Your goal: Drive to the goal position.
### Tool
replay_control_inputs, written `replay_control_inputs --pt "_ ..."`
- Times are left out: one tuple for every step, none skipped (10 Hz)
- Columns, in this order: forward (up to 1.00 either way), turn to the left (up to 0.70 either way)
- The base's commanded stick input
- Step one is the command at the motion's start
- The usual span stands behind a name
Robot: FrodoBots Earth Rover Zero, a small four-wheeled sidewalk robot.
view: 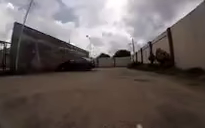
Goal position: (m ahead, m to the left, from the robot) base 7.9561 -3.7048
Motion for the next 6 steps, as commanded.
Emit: replay_control_inputs --pt "0.30 0.00" --pt "0.30 0.00" --pt "0.30 0.00" --pt "0.30 0.00" --pt "0.30 0.00" --pt "0.30 0.00"
